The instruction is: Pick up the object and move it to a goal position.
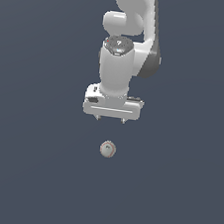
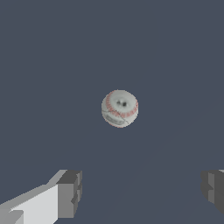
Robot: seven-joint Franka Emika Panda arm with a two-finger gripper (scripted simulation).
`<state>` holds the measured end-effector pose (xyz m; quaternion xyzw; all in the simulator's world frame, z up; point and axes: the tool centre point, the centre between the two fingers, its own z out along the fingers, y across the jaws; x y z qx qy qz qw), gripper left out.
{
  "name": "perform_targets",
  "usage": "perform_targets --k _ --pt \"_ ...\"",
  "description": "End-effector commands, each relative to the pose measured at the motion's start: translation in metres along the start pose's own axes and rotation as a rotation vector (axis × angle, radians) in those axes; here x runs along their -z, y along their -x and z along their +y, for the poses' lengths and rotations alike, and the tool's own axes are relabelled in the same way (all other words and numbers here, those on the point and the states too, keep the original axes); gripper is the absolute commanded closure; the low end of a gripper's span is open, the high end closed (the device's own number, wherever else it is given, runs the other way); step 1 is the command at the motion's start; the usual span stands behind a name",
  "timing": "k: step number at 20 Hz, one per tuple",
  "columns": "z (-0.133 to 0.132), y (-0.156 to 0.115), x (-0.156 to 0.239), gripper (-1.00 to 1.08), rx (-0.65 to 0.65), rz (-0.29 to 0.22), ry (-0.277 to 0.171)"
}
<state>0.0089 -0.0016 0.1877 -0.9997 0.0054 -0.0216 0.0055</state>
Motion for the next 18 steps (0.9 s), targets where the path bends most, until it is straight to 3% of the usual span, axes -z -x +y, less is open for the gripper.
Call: perform_targets --k 1,10,18 --pt "0.0000 0.0000 0.0000 -0.92 0.000 0.000 0.000" --pt "0.0021 0.0041 -0.0001 -0.92 0.042 -0.017 0.029" --pt "0.0018 0.0019 -0.0025 -0.92 0.066 -0.018 0.029"
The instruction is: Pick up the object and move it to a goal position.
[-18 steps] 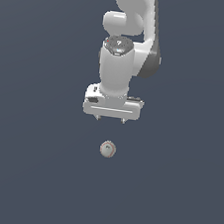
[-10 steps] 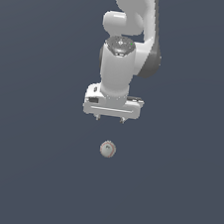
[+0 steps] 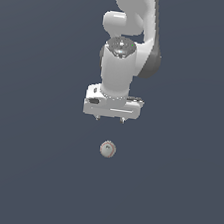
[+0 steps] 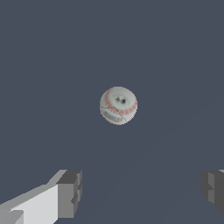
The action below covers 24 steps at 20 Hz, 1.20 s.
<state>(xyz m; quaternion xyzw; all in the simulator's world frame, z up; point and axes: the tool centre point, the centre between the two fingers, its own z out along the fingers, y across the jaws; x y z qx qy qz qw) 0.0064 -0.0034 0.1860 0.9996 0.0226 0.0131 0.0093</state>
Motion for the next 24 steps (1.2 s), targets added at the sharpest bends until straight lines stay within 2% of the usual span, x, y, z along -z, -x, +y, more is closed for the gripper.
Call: perform_targets --k 1,10,24 --pt "0.000 -0.001 -0.002 -0.92 0.018 -0.001 0.001" --pt "-0.001 -0.013 -0.016 -0.92 0.163 -0.007 0.002" --pt "-0.005 -0.042 -0.057 -0.92 0.542 -0.018 -0.009"
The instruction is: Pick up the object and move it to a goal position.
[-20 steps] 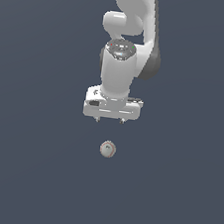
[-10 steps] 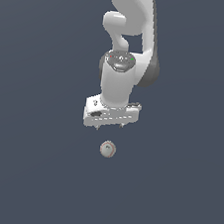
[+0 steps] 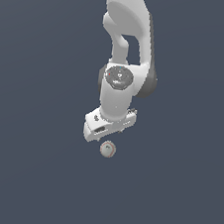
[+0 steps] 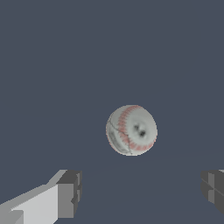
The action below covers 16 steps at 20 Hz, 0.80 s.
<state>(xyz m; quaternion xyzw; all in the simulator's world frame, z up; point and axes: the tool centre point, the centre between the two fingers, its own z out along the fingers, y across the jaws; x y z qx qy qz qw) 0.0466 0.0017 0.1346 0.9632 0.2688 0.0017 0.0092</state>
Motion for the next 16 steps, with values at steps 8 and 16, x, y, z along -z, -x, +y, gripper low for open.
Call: perform_targets --k 8,16 --pt "0.006 -0.015 -0.025 -0.92 0.222 0.002 -0.012" --pt "0.009 -0.020 -0.036 -0.92 0.310 0.004 -0.018"
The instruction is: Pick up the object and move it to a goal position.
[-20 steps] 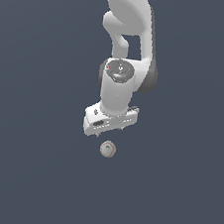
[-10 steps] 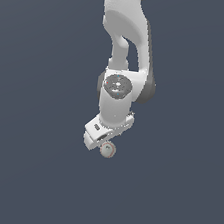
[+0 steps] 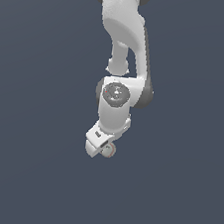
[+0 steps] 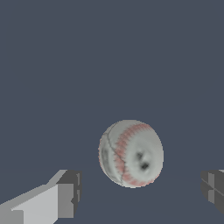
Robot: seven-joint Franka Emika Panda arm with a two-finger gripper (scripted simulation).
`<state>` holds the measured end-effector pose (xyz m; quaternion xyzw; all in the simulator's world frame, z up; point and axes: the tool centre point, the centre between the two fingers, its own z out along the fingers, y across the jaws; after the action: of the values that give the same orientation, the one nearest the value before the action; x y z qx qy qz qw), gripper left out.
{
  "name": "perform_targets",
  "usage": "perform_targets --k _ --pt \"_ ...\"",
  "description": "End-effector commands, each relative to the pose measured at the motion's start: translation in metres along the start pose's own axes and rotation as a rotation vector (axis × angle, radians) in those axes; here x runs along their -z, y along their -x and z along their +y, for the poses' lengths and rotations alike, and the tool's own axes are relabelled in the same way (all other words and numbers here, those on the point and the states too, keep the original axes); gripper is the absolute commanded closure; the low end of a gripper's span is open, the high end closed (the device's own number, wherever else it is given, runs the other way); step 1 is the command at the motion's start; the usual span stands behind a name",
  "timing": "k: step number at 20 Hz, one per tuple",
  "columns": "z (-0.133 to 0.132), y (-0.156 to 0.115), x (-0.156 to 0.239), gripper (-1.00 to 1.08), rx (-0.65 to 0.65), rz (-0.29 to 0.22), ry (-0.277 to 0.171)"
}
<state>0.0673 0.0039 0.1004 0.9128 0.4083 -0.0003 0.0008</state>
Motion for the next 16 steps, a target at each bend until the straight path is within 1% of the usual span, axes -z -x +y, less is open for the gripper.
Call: perform_targets --k 1,8,16 --pt "0.001 -0.001 -0.002 -0.92 0.018 0.001 -0.001" --pt "0.001 -0.001 -0.006 -0.92 0.020 0.001 -0.001" --pt "0.000 0.000 -0.044 -0.92 0.024 0.001 -0.001"
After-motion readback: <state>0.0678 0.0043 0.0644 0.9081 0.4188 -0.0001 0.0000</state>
